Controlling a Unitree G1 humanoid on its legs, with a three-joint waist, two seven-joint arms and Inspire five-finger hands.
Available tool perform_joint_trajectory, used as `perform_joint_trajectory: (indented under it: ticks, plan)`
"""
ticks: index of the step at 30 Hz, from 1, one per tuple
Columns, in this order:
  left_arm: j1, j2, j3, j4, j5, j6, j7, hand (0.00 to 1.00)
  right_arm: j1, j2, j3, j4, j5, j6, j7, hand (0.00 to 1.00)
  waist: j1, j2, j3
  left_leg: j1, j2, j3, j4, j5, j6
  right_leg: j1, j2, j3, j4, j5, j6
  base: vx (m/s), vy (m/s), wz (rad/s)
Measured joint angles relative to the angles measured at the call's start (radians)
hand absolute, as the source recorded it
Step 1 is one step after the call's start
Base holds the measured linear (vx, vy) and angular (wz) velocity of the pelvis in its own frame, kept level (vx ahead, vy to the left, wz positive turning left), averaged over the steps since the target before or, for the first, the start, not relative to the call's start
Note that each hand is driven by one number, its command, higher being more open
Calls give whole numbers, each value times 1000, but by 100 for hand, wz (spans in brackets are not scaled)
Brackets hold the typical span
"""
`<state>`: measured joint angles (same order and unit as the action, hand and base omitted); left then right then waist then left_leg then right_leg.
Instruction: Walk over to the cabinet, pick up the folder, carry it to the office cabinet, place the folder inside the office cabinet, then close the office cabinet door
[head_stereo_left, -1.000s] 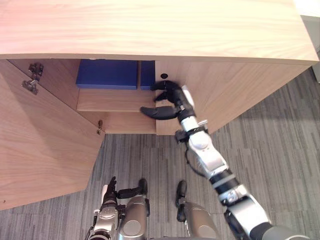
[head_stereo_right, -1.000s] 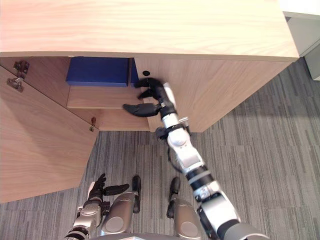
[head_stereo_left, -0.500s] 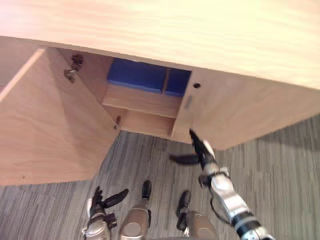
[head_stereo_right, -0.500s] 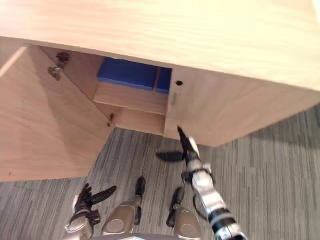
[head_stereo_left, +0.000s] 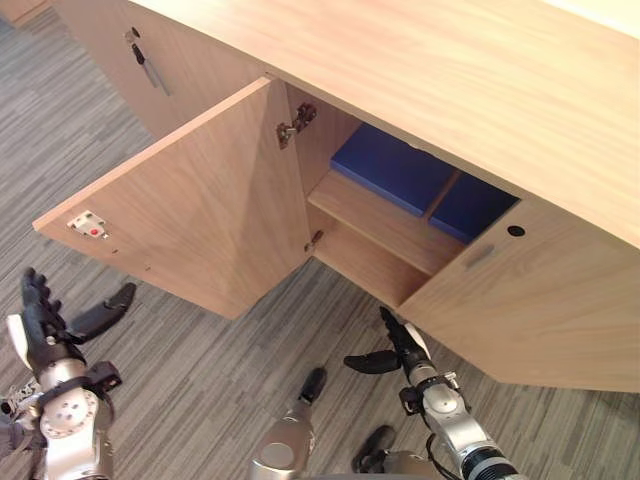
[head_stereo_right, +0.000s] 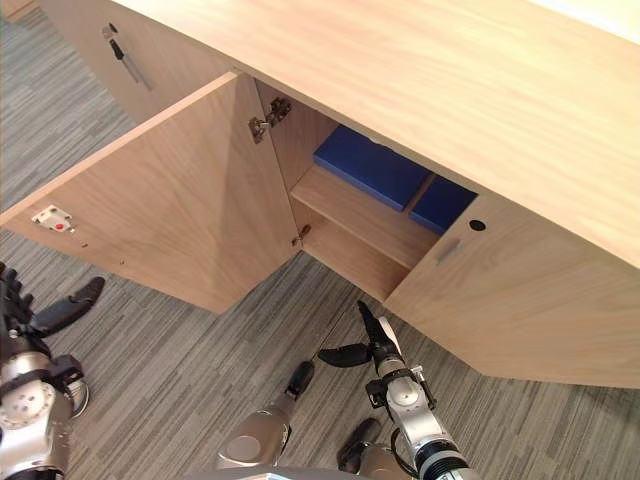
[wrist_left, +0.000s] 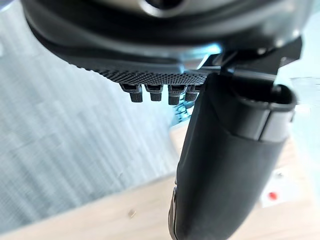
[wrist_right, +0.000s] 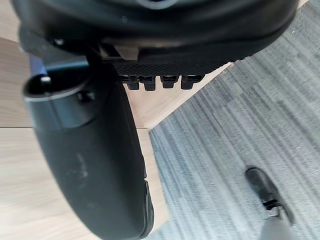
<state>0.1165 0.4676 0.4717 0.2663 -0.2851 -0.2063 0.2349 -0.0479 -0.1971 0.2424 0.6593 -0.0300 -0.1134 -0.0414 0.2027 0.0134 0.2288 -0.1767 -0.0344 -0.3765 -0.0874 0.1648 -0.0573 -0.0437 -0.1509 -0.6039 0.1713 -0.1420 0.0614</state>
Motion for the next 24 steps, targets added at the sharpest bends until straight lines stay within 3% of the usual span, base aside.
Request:
perform_joint_trajectory:
  ticks: [10,17,20,21,24]
  plan:
    - [-91,84,-103,-81,59,-16,-1,100,38,-3,-2,-1,7,0,11,100,-2,-32,-30,-38,18,-28,0,14,-27,-54,9,27,62,-39,-21,-54,-52,7]
    - [-129,85,-160,-69,87,-15,27,100,66,9,-10,-7,7,0,22,100,-2,-62,-48,-55,30,-29,-5,17,-39,-86,10,31,102,-51,-30,-93,-43,0]
    - [-100,-21,-153,-134,89,-16,52,100,83,39,-60,-26,6,0,19,100,-2,-70,-53,-59,35,-5,-6,11,-31,-99,11,51,108,-49,-29,-80,-10,-16]
    - [-44,-115,-146,-207,89,-19,73,100,94,57,-83,-36,6,0,15,100,-4,-78,-58,-55,39,21,-6,12,-28,-103,12,70,107,-44,-29,-55,10,-34]
    - [107,-288,-157,-337,87,-54,92,100,100,73,-97,-42,6,0,-5,100,-13,-90,-66,-39,43,66,-6,12,-26,-105,12,114,100,-30,-27,-36,21,-43]
